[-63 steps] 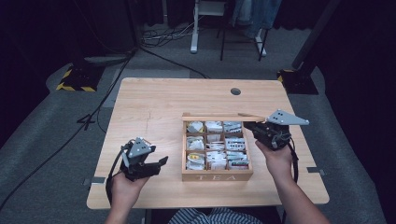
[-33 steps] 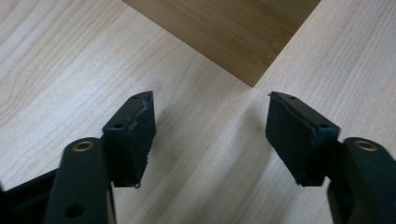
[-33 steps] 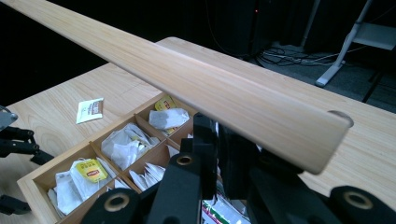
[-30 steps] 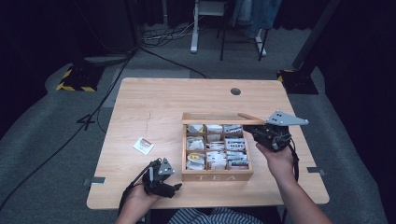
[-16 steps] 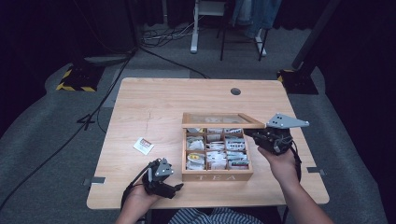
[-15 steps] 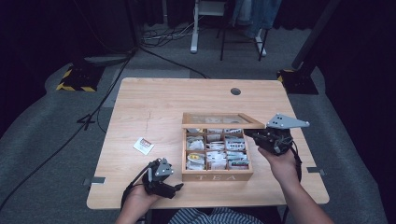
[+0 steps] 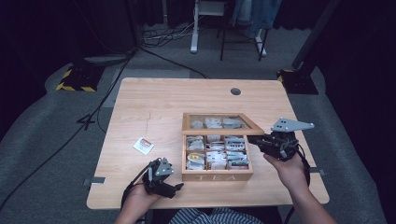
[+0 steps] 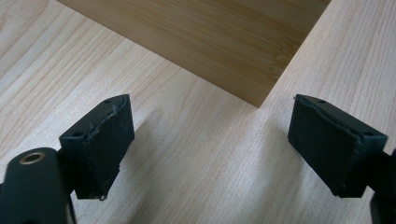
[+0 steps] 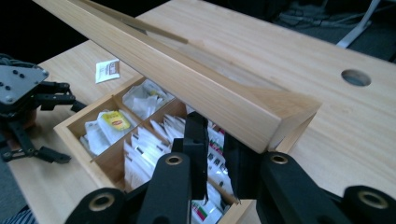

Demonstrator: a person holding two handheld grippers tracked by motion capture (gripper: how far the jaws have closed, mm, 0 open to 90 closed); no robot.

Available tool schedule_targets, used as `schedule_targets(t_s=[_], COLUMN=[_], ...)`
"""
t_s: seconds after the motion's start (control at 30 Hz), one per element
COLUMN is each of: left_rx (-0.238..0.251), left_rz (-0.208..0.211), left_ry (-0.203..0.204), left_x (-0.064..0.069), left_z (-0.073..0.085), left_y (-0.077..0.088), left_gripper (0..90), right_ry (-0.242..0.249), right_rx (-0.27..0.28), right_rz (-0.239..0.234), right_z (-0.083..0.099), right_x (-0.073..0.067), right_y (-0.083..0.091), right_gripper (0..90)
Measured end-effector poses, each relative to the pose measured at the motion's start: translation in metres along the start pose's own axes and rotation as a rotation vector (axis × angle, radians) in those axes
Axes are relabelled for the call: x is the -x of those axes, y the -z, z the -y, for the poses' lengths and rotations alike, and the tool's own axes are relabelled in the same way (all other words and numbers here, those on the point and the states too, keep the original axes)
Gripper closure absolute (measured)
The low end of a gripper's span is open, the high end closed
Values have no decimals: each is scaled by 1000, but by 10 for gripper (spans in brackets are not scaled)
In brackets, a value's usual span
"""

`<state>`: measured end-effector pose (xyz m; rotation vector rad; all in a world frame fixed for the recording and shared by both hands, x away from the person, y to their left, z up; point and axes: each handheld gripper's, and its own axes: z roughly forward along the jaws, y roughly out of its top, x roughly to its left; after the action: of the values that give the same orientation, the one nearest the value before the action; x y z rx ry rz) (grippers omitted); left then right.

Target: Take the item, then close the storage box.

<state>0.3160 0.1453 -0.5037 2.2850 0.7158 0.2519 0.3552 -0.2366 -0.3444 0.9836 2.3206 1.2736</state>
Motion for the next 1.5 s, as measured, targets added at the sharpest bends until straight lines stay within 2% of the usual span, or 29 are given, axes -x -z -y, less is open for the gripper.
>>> schedule_targets(t_s=[0.27, 0.33, 0.53, 0.7, 1.03, 1.4, 1.5], left_rx=[0, -1, -2, -3, -2, -1, 1], left_rz=[0, 0, 1, -1, 1, 2, 0], left_ry=[-1, 1, 0, 0, -2, -1, 0], left_x=[0, 0, 0, 0, -1, -1, -1], left_z=[0, 0, -1, -1, -2, -3, -3], left_y=[0, 0, -1, -1, -2, -3, -3], left_gripper=[149, 148, 148, 147, 146, 145, 145], right_ry=[-53, -84, -98, -94, -87, -45, -32], right_rx=[-122, -138, -153, -197, -234, -306, -341], right_rz=[-60, -58, -53, -54, -53, -54, -58], right_z=[-3, -3, -4, -4, -4, -3, -2], right_x=[1, 3, 5, 5, 8, 4, 3], right_y=[0, 2, 10, 10, 18, 19, 17], right_gripper=[741, 723, 715, 710, 702, 697, 694])
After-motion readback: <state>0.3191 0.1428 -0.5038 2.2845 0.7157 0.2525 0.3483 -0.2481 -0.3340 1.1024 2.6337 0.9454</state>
